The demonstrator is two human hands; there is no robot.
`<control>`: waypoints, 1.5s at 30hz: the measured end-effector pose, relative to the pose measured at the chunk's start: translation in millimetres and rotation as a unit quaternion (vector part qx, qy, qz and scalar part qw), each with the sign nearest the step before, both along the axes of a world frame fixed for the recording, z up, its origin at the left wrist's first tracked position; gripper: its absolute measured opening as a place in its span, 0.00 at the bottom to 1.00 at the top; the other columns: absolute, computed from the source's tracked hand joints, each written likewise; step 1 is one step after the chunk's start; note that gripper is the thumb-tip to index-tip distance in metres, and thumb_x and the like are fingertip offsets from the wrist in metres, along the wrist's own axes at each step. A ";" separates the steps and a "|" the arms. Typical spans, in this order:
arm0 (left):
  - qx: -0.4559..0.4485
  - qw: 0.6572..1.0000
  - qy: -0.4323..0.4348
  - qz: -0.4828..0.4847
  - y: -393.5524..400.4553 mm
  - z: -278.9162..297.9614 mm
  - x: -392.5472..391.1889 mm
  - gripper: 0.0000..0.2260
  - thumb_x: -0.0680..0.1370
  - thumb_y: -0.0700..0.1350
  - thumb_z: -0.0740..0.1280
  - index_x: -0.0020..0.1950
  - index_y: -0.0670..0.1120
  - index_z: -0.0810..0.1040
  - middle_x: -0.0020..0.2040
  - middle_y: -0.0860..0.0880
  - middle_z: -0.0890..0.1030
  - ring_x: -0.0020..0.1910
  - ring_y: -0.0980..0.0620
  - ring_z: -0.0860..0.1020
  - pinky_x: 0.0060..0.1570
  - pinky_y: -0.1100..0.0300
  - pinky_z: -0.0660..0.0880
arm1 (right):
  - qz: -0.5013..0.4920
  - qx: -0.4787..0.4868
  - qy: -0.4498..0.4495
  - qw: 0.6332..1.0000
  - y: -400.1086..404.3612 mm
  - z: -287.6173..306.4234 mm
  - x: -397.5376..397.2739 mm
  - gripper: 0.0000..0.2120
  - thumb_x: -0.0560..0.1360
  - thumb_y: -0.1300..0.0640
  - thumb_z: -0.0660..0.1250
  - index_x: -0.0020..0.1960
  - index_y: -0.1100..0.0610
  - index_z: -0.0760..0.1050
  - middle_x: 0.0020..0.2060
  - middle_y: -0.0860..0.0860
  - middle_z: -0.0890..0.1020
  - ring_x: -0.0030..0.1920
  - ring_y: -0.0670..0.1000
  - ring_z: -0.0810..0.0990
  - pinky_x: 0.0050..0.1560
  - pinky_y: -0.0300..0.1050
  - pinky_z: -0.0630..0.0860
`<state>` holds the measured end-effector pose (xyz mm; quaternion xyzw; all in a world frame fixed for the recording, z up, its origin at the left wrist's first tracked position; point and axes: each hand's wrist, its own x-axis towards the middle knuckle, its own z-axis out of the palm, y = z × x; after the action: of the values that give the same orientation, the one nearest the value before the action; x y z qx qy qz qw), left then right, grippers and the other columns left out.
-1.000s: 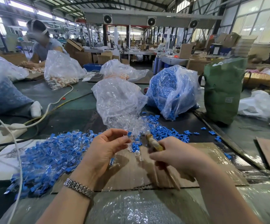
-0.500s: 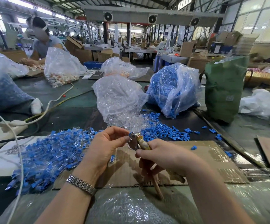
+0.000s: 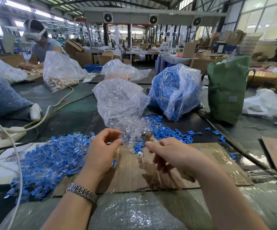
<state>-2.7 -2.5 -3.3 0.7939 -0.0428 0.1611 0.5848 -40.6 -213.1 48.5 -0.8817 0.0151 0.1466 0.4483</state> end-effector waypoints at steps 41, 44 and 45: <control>0.074 0.992 0.045 -0.088 -7.8 -1.8 -2.2 0.07 0.79 0.43 0.72 0.54 0.54 0.84 0.46 0.56 0.86 0.47 0.60 0.83 0.46 0.66 0.80 | -0.062 -0.388 -0.239 0.888 9.0 -47.3 56.7 0.08 0.83 0.55 0.61 0.53 0.47 0.78 0.49 0.48 0.79 0.58 0.53 0.69 0.58 0.56 0.61; -0.028 0.987 0.088 -0.128 -5.5 0.1 -3.2 0.08 0.79 0.40 0.71 0.52 0.53 0.85 0.47 0.54 0.87 0.46 0.58 0.84 0.42 0.68 0.79 | -0.087 -0.188 -0.280 0.937 9.4 -43.1 49.2 0.02 0.79 0.51 0.69 0.48 0.46 0.80 0.45 0.43 0.82 0.53 0.47 0.74 0.58 0.50 0.65; -0.062 0.983 0.100 -0.138 -5.1 1.0 -3.4 0.08 0.79 0.40 0.71 0.51 0.52 0.86 0.46 0.52 0.87 0.45 0.56 0.84 0.40 0.67 0.79 | -0.089 -0.075 -0.283 0.952 10.0 -40.7 46.4 0.02 0.78 0.53 0.72 0.46 0.47 0.81 0.42 0.43 0.83 0.49 0.44 0.77 0.56 0.46 0.70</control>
<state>-6.0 -7.6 -2.3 0.7546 -0.0827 0.0009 0.6510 5.8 -203.1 7.9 -0.9132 -0.0229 -0.1516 0.3776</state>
